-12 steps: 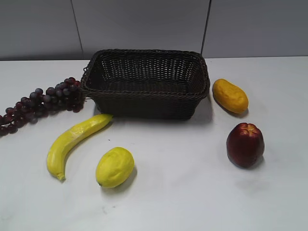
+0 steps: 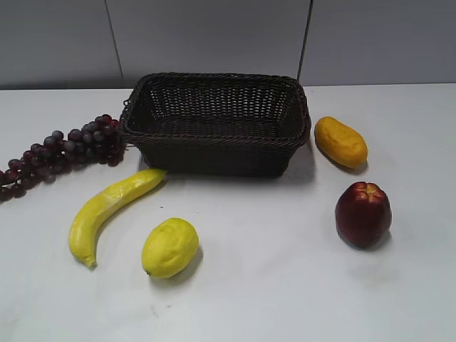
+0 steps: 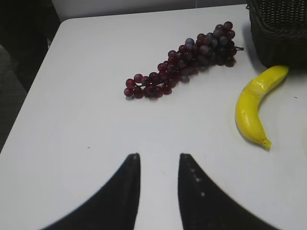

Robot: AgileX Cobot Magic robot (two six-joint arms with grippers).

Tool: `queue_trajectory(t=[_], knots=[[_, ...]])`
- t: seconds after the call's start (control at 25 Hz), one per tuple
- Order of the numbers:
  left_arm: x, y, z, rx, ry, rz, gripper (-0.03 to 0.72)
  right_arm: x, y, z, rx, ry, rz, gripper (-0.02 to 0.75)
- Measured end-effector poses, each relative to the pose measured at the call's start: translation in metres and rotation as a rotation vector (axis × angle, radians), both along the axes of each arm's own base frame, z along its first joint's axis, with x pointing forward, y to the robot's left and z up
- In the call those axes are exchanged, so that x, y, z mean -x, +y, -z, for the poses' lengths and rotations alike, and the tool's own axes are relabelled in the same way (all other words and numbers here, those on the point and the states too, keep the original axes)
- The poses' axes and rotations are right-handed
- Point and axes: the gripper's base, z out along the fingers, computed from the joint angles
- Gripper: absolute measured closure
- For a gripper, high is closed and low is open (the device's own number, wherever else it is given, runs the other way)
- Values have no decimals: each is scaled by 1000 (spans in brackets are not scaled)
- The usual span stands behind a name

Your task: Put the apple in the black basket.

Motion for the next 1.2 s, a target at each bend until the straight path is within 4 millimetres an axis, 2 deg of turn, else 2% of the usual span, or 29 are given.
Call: queue_trajectory(t=[0.64, 0.76, 1.04, 1.2], knots=[[0, 0, 0, 0, 0, 0, 487, 0, 0, 0, 0, -2, 0, 174], [0, 0, 0, 0, 0, 0, 487, 0, 0, -6, -4, -33, -1, 174], [0, 0, 0, 0, 0, 0, 487, -22, 4, -9, -32, 87, -21, 174], [0, 0, 0, 0, 0, 0, 487, -40, 6, -20, -38, 175, -17, 174]])
